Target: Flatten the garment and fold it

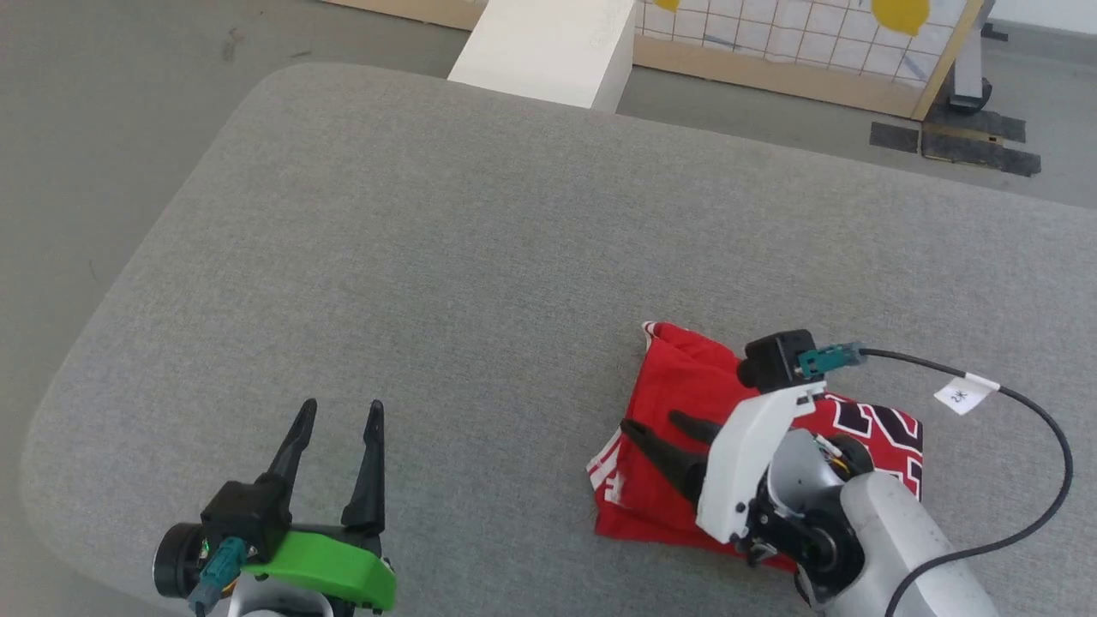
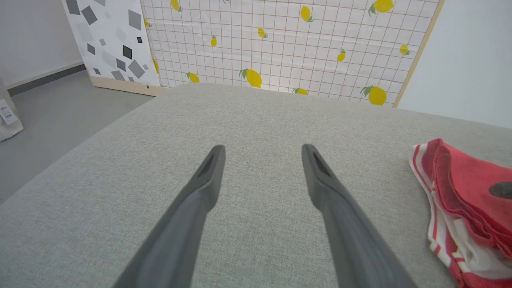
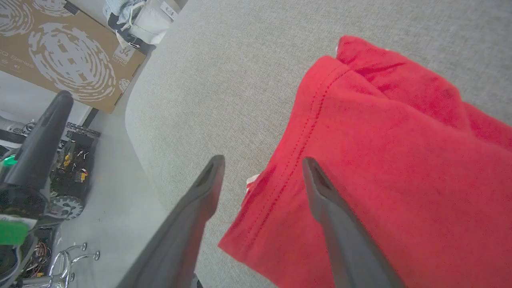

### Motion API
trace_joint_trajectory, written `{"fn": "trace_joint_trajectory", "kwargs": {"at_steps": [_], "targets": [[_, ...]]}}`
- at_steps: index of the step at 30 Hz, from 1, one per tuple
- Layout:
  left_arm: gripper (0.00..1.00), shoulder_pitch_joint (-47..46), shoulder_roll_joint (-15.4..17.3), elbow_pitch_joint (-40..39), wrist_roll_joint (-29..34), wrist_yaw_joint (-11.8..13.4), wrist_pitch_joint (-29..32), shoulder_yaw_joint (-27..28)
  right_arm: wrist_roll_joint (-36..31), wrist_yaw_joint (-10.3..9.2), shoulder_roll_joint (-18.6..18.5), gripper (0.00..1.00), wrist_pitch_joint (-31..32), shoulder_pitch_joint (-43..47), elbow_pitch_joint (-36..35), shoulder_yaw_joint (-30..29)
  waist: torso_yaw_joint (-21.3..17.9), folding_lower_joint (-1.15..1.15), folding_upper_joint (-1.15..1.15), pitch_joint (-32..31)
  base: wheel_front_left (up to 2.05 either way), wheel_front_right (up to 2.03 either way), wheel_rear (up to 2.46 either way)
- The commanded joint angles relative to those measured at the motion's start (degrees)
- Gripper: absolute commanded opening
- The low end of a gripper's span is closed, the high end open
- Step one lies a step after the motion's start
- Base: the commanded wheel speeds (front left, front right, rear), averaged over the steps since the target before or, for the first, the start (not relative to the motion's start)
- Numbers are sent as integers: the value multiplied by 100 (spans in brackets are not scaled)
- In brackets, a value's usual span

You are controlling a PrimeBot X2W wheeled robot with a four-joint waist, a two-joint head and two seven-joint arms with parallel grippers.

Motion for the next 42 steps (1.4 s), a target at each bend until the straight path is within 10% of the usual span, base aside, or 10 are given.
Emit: {"fn": "trace_joint_trajectory", "kwargs": {"at_steps": [1,19,29,42], "targets": [[100,-117,-36,19,-51,-39,-25,9,-19,-8,3,100,-85,-139,27,39,-45,0,0,-41,0,0,0],[100,3,-27,44,-153,-39,-25,69,-2604,-8,-1702,100,-3315,-484,-14,-457,-755,0,0,-468,0,0,0],[100,29,16,-79,-62,-39,-25,-59,-3223,-8,-1108,100,-4434,968,-1089,-2014,-1027,0,0,-476,0,0,0],[100,108,123,-132,173,-40,-25,-290,-3814,-8,-158,100,-4599,2244,-1974,-2305,-1129,0,0,-431,0,0,0]]}}
